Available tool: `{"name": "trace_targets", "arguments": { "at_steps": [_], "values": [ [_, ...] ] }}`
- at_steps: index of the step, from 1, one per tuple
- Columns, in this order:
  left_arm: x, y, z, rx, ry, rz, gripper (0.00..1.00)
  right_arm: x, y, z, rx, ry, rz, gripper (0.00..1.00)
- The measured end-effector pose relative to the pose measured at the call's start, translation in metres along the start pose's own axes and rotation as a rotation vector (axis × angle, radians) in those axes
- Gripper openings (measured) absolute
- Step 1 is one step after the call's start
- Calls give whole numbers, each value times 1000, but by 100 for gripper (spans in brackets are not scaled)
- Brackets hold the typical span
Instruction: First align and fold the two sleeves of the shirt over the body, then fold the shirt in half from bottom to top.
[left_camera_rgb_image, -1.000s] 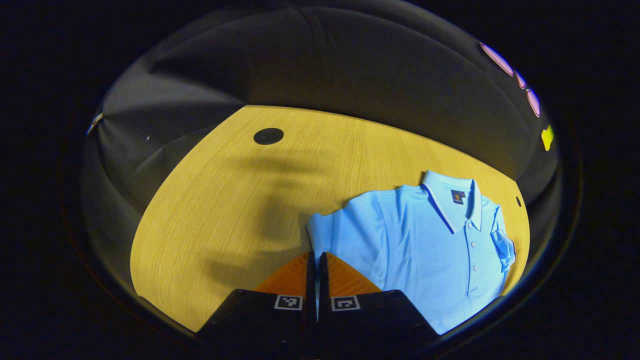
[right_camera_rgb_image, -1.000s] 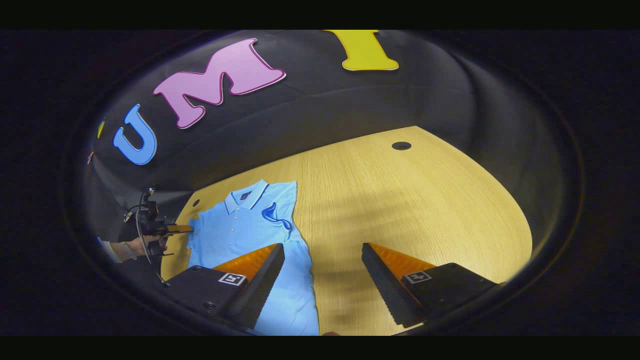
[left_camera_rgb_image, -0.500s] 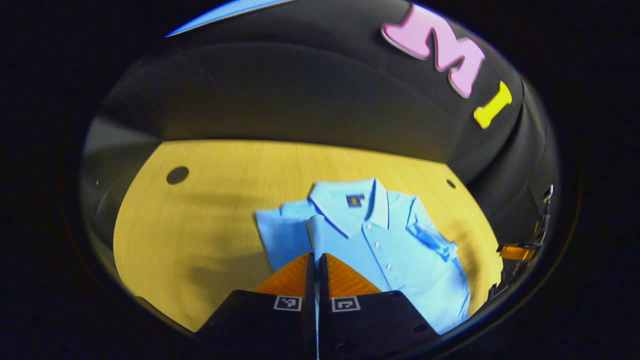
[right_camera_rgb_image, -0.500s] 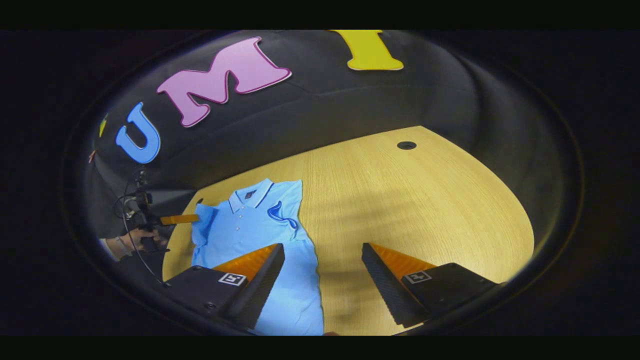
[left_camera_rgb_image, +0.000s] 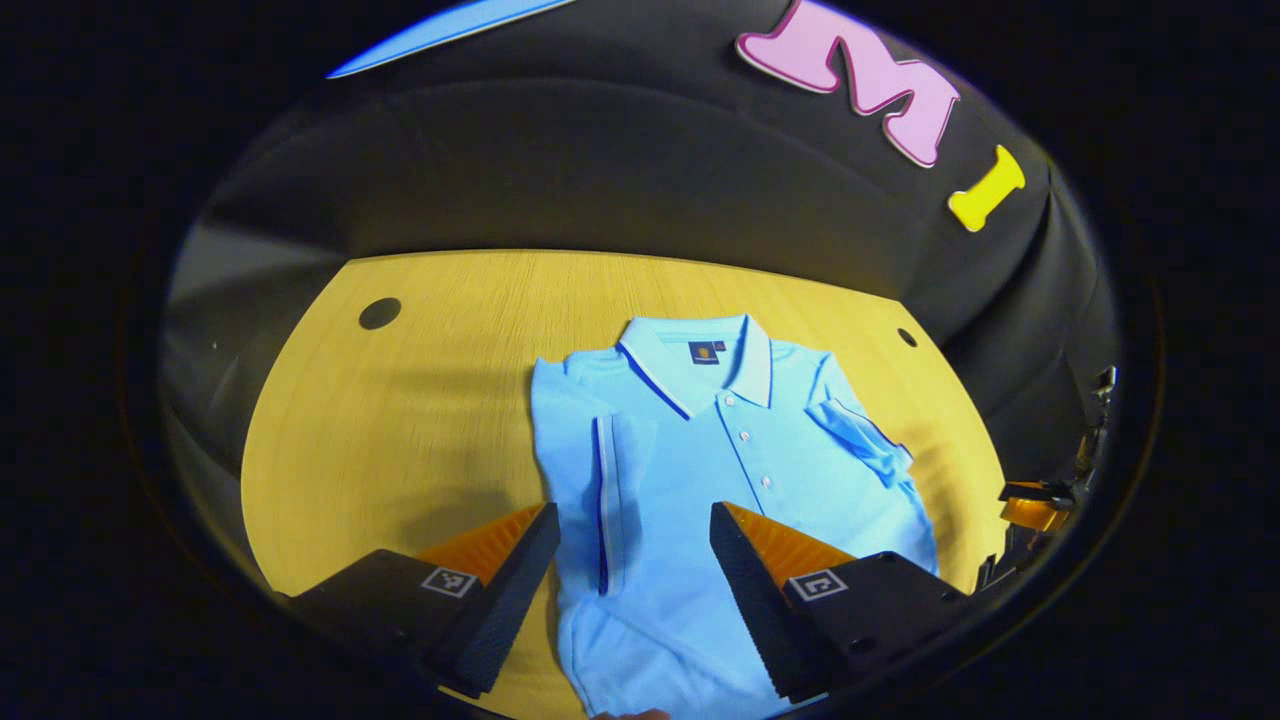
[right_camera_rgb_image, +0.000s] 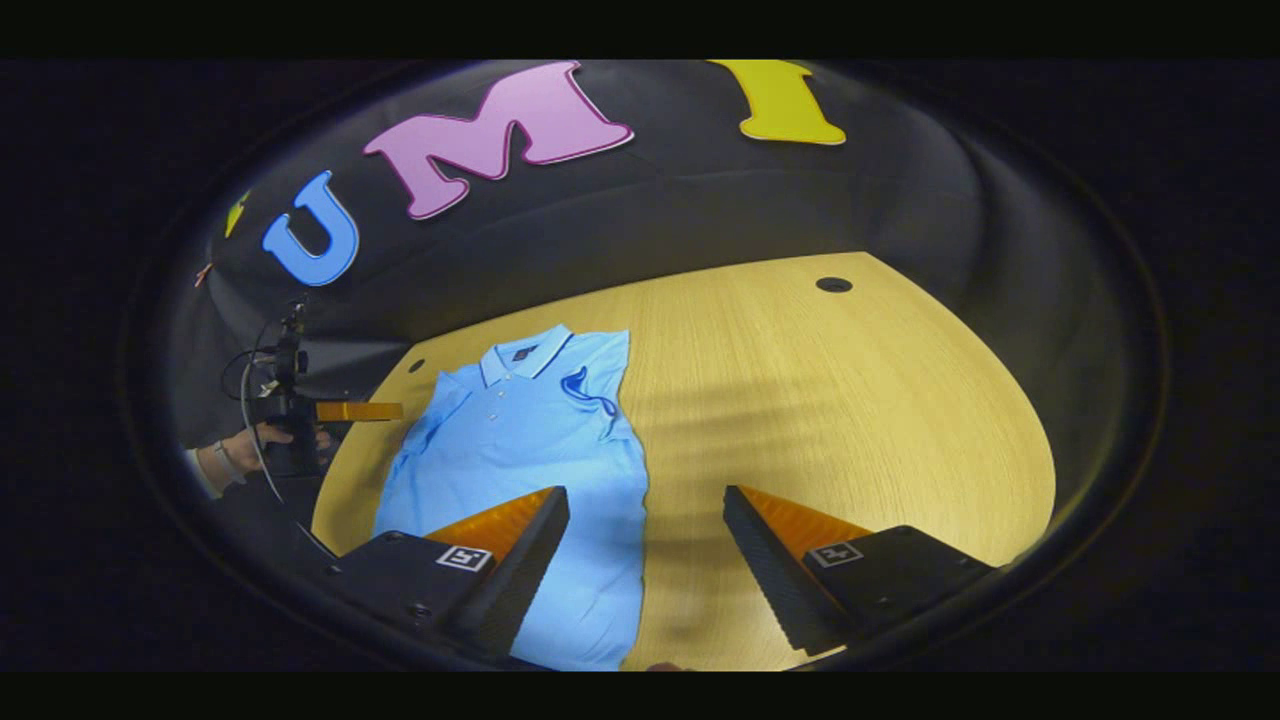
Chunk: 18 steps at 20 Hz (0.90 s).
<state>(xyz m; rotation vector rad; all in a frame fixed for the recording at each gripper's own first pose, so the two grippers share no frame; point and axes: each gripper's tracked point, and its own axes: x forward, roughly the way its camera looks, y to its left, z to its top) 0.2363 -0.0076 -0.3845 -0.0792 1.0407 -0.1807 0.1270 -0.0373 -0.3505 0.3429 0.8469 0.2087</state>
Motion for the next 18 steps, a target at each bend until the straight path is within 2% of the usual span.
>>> {"name": "trace_targets", "arguments": {
  "at_steps": [1, 2, 3, 4, 6, 7, 8, 9, 13, 15, 17, 18],
  "values": [
    [-15, 0, -18, -28, 5, -12, 97, -4, 3, -10, -14, 13, 8, 98],
    [-31, 1, -41, -48, 30, -23, 97, -7, 5, -20, -23, 32, 13, 91],
    [-47, 7, -67, -61, 50, -18, 97, -11, 9, -34, -29, 59, 19, 91],
    [-60, 13, -94, -76, 74, -10, 97, -15, 13, -48, -31, 85, 29, 98],
    [-84, 16, -142, -127, 120, -5, 97, -24, 19, -70, -26, 117, 38, 98],
    [-96, 15, -166, -152, 148, -12, 97, -27, 20, -82, -22, 128, 35, 91],
    [-105, 15, -186, -168, 169, -15, 98, -31, 20, -94, -19, 141, 28, 91],
    [-110, 15, -204, -174, 190, -18, 98, -35, 20, -107, -12, 158, 20, 98],
    [-122, 3, -257, -178, 274, -49, 98, -51, 23, -147, 24, 211, 8, 98],
    [-123, -3, -271, -157, 310, -61, 97, -57, 20, -164, 28, 229, -12, 98],
    [-124, 0, -287, -131, 339, -40, 97, -60, 19, -179, 43, 255, -24, 98],
    [-124, -1, -282, -119, 321, -49, 97, -60, 19, -188, 55, 269, -26, 98]
  ]
}}
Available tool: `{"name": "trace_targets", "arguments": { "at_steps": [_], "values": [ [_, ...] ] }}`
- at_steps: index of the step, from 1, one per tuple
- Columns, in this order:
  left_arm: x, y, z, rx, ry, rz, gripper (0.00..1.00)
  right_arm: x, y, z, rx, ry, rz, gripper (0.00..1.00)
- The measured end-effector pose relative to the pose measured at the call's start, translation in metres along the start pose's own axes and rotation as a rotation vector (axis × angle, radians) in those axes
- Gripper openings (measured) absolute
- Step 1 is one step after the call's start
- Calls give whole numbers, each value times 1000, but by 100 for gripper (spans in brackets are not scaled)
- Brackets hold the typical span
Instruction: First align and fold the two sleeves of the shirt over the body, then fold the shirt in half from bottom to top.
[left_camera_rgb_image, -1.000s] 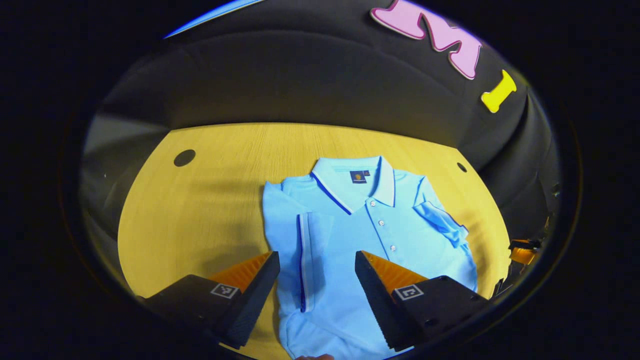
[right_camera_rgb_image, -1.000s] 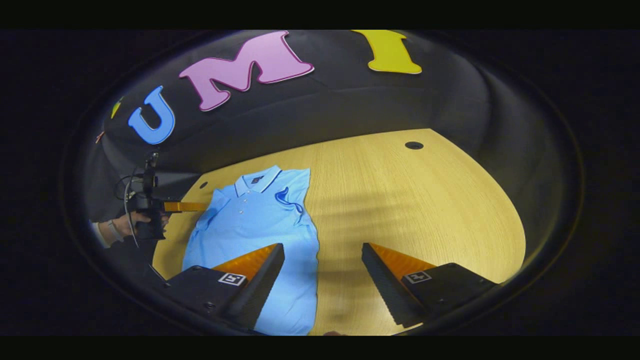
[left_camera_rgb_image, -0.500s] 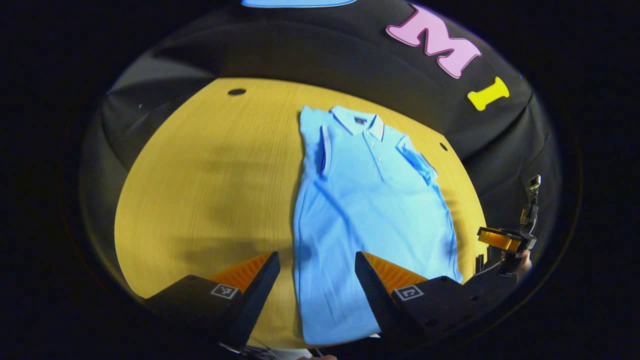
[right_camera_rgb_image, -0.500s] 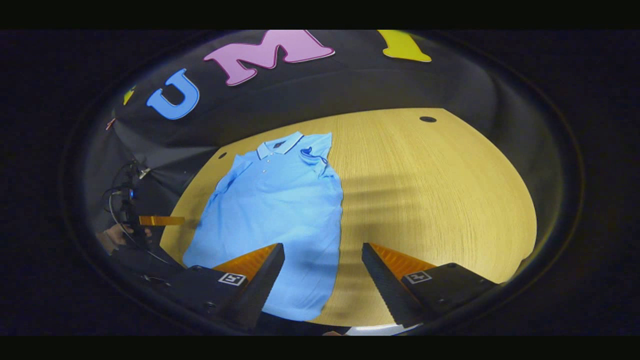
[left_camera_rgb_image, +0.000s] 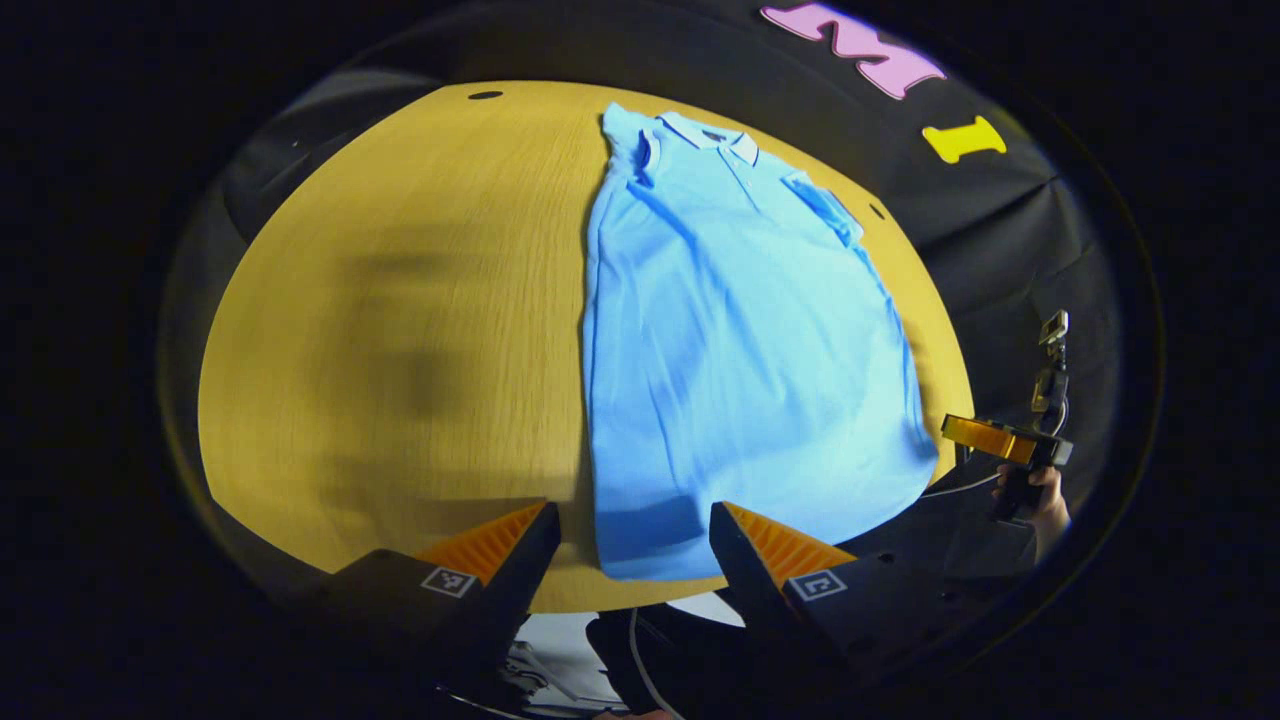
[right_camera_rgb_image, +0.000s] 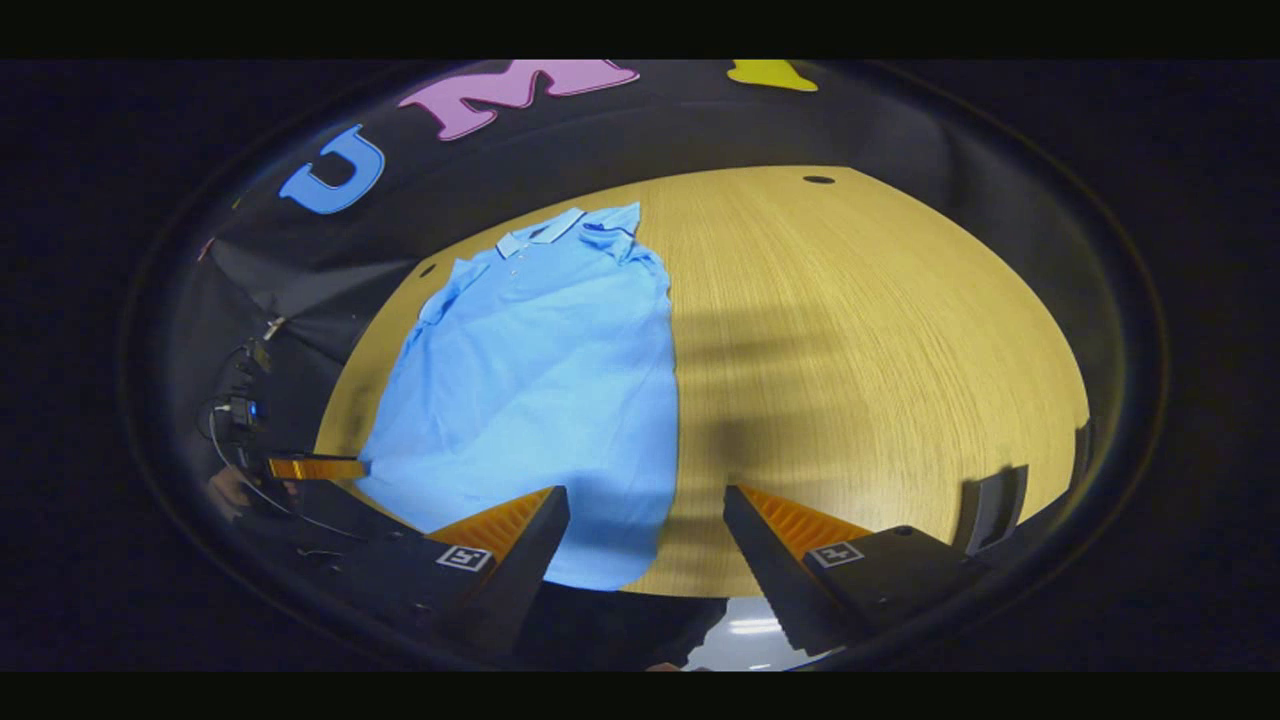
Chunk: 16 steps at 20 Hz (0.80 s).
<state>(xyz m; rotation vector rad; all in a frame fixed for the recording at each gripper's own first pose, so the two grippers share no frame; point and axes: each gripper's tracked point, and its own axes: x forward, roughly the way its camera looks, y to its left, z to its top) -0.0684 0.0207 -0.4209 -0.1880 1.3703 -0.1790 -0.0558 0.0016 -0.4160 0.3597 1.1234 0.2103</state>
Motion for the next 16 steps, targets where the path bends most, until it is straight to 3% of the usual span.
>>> {"name": "trace_targets", "arguments": {
  "at_steps": [1, 2, 3, 8, 9, 10, 12, 14, 15, 16],
  "values": [
    [2, -7, -3, -6, 10, -20, 96, 1, -1, -9, 11, 18, -8, 98],
    [4, -12, -6, -20, 29, -32, 96, 5, -4, -18, 24, 41, -22, 91],
    [5, -16, -8, -21, 43, -45, 97, 6, -1, -15, 32, 20, -18, 98],
    [10, -30, -10, 48, 49, -77, 87, 15, 11, -13, 13, 57, -36, 97],
    [11, -32, -11, 69, 51, -79, 84, 15, 13, -16, -14, 67, -39, 87],
    [14, -32, -12, 90, 53, -76, 81, 15, 15, -18, -35, 73, -39, 94],
    [16, -31, -11, 102, 60, -65, 70, 17, 26, -22, -30, 89, -16, 94],
    [16, -31, -11, 85, 58, -65, 64, 17, 27, -29, -1, 119, -28, 87],
    [15, -31, -11, 74, 56, -66, 63, 19, 26, -26, 21, 121, -42, 74],
    [15, -30, -11, 64, 51, -67, 63, 21, 25, -26, 47, 138, -46, 73]
  ]
}}
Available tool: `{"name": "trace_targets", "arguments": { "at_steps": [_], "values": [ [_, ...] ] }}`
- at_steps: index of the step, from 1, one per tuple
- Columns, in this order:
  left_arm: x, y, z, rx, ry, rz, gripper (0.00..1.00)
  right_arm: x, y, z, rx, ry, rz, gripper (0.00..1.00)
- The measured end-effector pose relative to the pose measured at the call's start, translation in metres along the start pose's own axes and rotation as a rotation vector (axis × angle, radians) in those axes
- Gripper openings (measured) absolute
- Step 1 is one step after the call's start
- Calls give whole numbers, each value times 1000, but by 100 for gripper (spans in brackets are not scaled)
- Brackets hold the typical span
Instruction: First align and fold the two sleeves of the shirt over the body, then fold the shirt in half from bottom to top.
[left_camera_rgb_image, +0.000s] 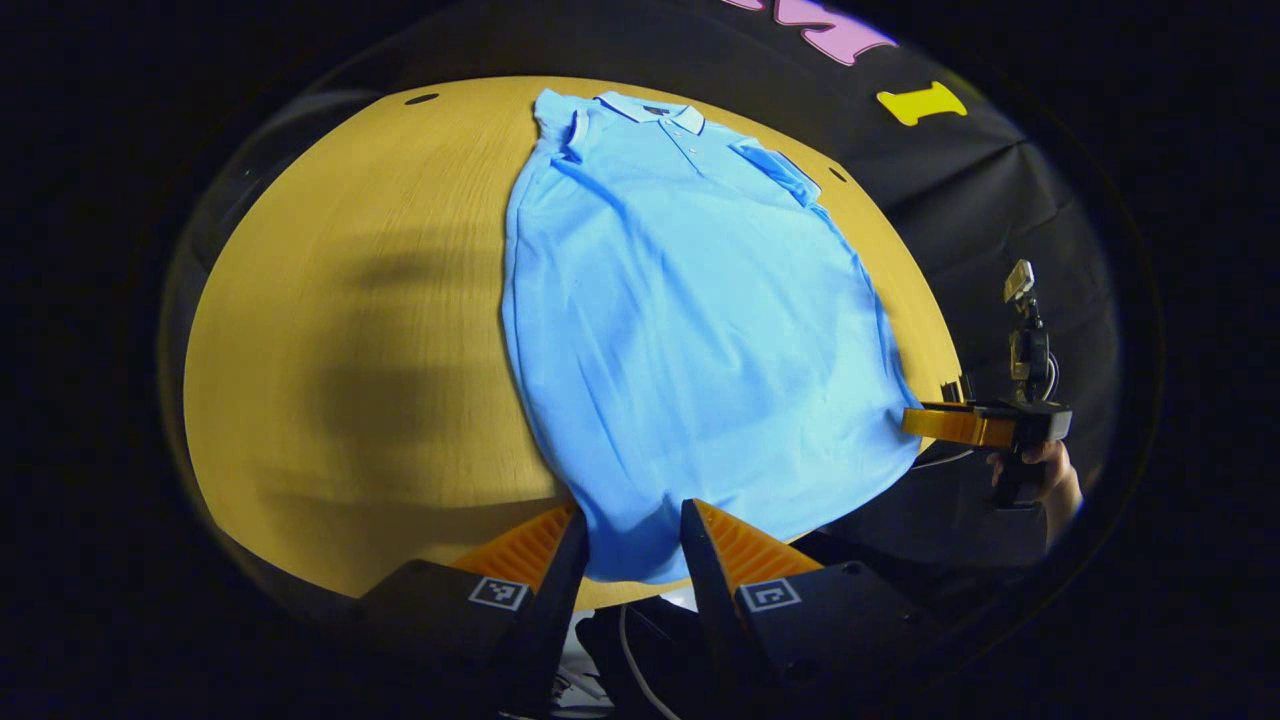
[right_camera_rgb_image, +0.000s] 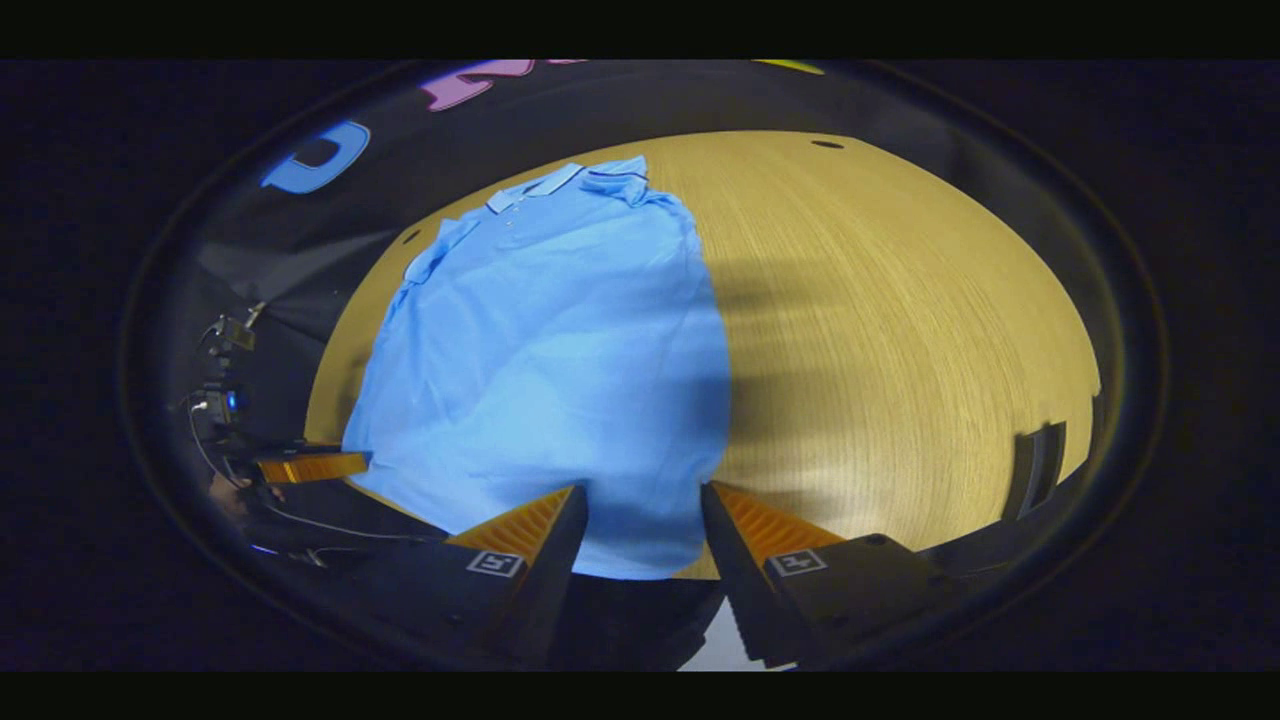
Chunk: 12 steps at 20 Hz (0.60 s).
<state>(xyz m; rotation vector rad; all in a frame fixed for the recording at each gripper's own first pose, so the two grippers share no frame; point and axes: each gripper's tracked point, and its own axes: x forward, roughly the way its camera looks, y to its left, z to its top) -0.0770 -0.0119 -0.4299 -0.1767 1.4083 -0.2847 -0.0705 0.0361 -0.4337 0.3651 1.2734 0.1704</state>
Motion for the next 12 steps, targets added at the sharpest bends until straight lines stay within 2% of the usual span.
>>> {"name": "trace_targets", "arguments": {
  "at_steps": [1, 2, 3, 4, 5, 6, 7, 8, 9, 10, 11, 12],
  "values": [
    [2, 2, 1, -7, -7, 2, 61, 4, -10, 1, 12, 10, -40, 68],
    [3, 2, 2, -15, -13, 1, 59, 3, -14, 1, 19, 21, -51, 55],
    [5, 2, 2, -32, -18, -10, 49, 1, -15, 5, 41, 20, -42, 13],
    [7, 2, 4, -60, -25, -24, 42, 4, -14, 3, 57, 29, -28, 10],
    [7, 1, 5, -93, -31, -45, 27, 2, -15, 6, 68, 18, -24, 12],
    [6, -1, 12, -122, -62, -65, 20, 6, -16, 7, 84, 15, -19, 5],
    [6, 5, 13, -118, -79, -48, 12, 6, -13, 9, 93, 9, -7, 0],
    [4, 10, 18, -95, -93, -32, 8, 6, -12, 10, 96, 0, 9, 0],
    [1, 10, 20, -74, -105, -31, 7, 6, -11, 12, 97, -9, 22, 5],
    [-5, 8, 26, -59, -126, -35, 6, 4, -6, 13, 102, -13, 46, 0],
    [-10, 10, 35, -42, -156, -30, 6, 0, 3, 20, 107, -34, 84, 5],
    [-16, 10, 45, -23, -181, -28, 6, -5, 12, 28, 105, -61, 119, 5]
  ]
}}
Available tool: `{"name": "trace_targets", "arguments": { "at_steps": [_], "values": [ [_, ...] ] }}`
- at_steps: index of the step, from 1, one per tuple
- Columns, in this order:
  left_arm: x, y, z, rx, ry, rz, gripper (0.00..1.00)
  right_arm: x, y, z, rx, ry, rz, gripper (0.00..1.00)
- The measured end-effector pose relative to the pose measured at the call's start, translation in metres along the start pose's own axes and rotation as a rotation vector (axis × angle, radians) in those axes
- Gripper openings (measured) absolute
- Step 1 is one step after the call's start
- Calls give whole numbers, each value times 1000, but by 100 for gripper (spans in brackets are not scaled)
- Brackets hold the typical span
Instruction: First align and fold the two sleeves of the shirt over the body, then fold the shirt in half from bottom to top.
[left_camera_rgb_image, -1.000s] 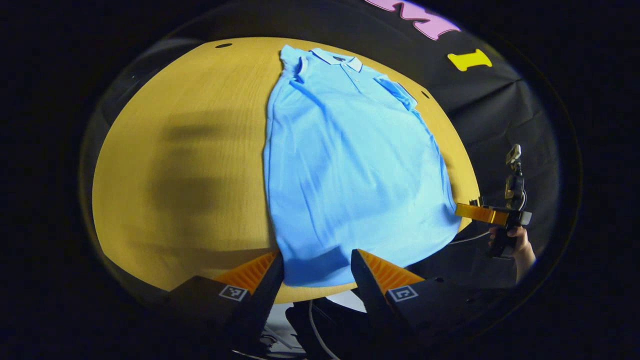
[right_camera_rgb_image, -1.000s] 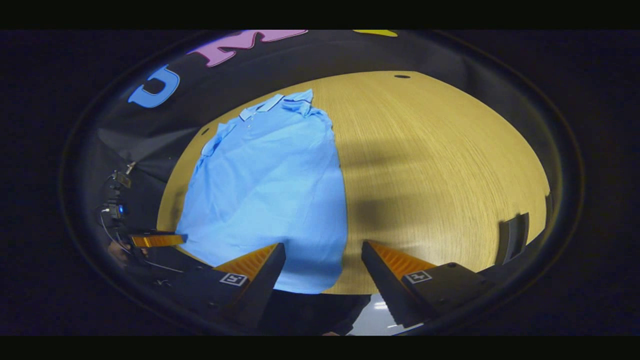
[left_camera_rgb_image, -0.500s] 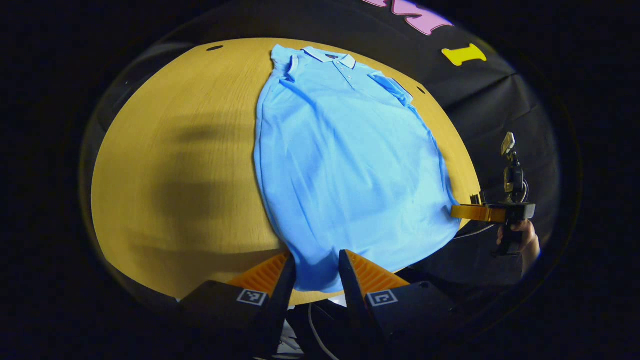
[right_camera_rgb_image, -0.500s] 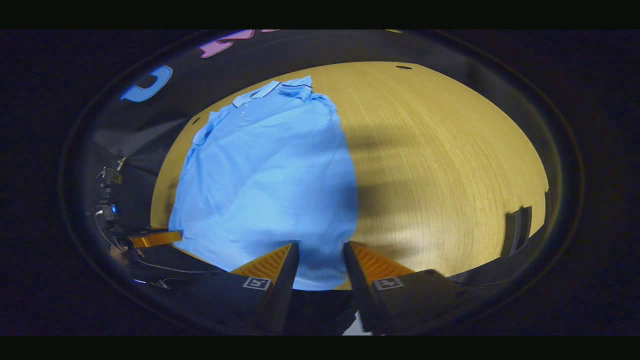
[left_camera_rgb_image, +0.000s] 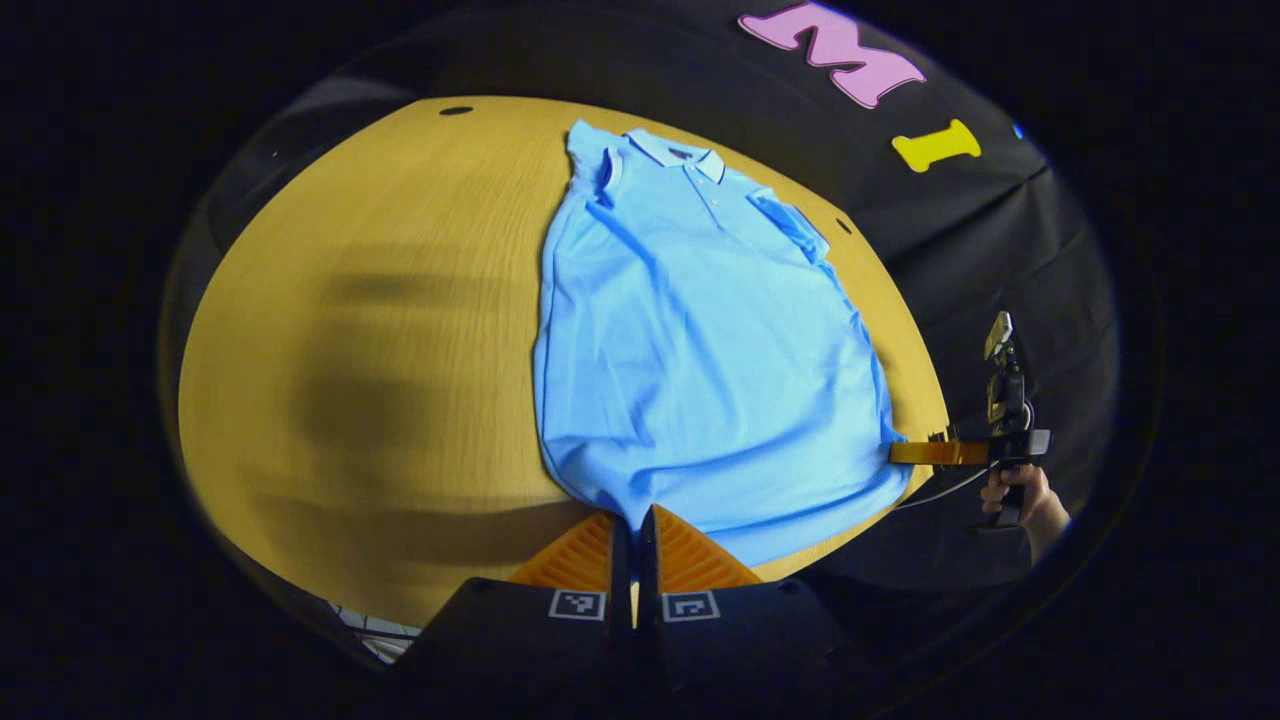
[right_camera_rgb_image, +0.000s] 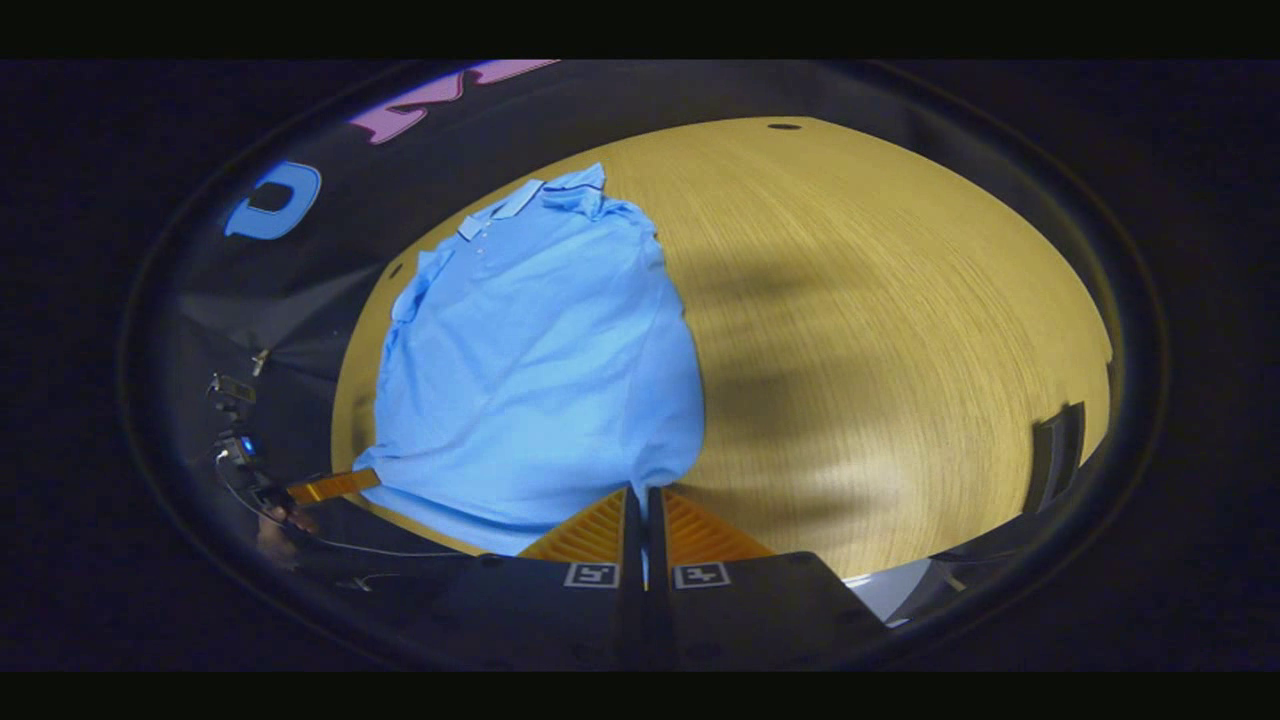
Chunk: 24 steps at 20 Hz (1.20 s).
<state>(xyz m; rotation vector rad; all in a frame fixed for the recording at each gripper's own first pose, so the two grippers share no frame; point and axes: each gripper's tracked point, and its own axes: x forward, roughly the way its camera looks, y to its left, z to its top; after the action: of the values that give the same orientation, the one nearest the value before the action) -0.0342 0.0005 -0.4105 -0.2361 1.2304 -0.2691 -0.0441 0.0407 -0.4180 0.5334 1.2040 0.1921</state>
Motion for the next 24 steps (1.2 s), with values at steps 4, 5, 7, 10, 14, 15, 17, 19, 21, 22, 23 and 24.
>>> {"name": "trace_targets", "arguments": {
  "at_steps": [4, 5, 7, 10, 14, 15, 17, 19, 21, 22, 23, 24],
  "values": [
    [-20, -5, 48, 83, -109, -5, 6, -12, 34, 52, -63, -123, 99, 5],
    [-23, -5, 61, 108, -137, -1, 6, -15, 40, 70, -62, -148, 116, 5],
    [-28, -8, 90, 133, -182, 3, 6, -18, 52, 107, -66, -205, 143, 5],
    [-32, -16, 141, 127, -248, -12, 6, -27, 74, 165, -131, -294, 171, 5],
    [-28, -13, 230, 114, -351, 30, 6, -26, 99, 252, -204, -397, 179, 5],
    [-23, -15, 252, 108, -374, 40, 6, -22, 106, 276, -203, -421, 183, 5],
    [-14, -10, 296, 98, -407, 78, 6, -9, 117, 323, -226, -461, 177, 5],
    [-1, 2, 340, 74, -439, 131, 6, 8, 126, 365, -244, -487, 172, 7],
    [26, 18, 383, 52, -444, 192, 6, 35, 131, 405, -245, -491, 152, 5],
    [43, 26, 396, 30, -434, 212, 6, 51, 130, 418, -252, -488, 135, 5],
    [64, 33, 409, 0, -410, 229, 6, 68, 126, 433, -263, -482, 105, 5],
    [83, 42, 416, -26, -387, 252, 6, 86, 121, 444, -269, -474, 73, 5]
  ]
}}
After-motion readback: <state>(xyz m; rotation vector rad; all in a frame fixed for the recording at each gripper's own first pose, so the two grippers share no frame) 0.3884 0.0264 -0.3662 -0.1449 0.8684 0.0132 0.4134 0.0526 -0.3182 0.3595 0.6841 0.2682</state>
